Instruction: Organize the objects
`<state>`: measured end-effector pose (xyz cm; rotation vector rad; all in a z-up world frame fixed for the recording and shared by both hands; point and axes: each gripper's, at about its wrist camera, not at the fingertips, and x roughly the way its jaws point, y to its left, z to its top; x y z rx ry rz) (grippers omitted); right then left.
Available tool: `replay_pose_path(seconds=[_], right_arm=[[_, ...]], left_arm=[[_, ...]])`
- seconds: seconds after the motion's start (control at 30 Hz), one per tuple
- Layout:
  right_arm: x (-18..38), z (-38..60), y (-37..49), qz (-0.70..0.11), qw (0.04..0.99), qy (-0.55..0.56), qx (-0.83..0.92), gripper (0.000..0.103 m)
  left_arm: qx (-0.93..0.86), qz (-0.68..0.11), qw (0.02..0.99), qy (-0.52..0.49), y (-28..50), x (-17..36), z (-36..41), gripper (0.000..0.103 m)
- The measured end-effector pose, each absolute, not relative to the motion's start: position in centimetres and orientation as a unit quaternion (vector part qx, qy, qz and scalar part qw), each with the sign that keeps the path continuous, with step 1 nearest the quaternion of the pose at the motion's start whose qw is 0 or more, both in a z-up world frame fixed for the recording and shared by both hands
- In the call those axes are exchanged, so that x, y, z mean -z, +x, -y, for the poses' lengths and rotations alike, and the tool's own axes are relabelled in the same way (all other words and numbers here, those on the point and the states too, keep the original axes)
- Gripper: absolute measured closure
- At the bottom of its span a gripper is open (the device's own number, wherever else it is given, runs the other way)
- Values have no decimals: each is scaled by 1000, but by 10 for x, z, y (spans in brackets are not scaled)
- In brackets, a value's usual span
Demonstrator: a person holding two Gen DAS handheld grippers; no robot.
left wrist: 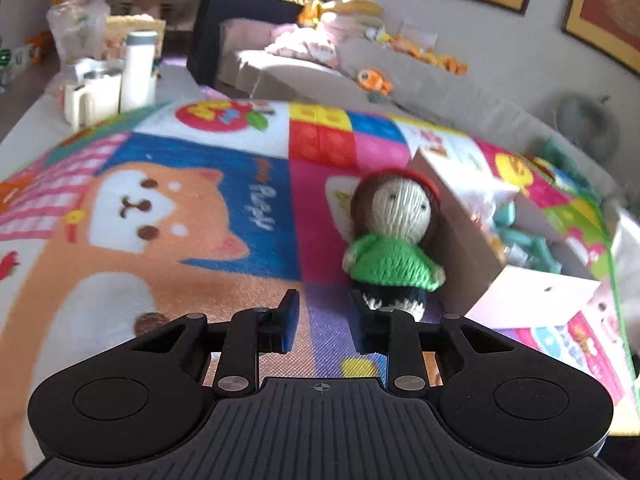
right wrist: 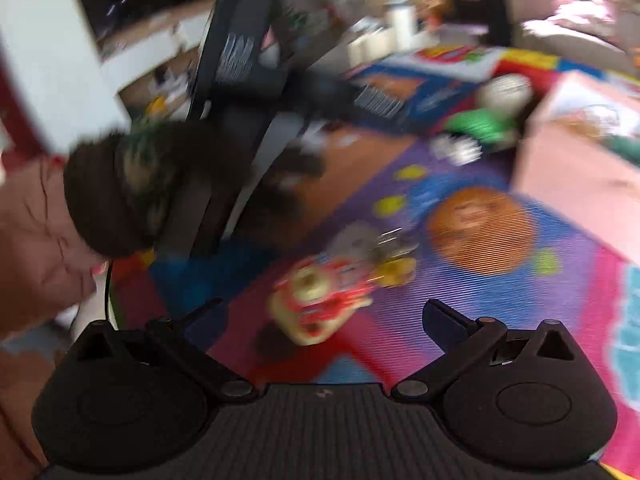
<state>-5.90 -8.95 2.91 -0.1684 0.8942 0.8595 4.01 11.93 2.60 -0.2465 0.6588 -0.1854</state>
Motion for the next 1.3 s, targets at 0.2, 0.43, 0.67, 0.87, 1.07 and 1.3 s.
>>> replay_pose_path(seconds=[0.2,0.43,0.67,0.87,1.07,1.3], right_arm=[[-30,90,-63,-374,847,-182,-331,17],[-34,163,-30,-366,905,-172,-134,16],[-45,157,-38,-376,903,-27,-205,16],[-24,97,-30,-371,907,-64,-186,42],[-22,129,-14,-360,919,-81,-137,46],[-16,201,-9,-366,929,-26,-54,29]], left_arm=[[121,-298,942,-98,15,-44,-128,73],[104,-316,938,-91,4,-35,-133,73],[61,-334,939,-58,8,-25,-121,73],[50,-356,932,-51,5,-14,-114,73],[109,-326,937,-62,10,-28,-110,73],[160,-295,939,-75,64,-53,-89,73]])
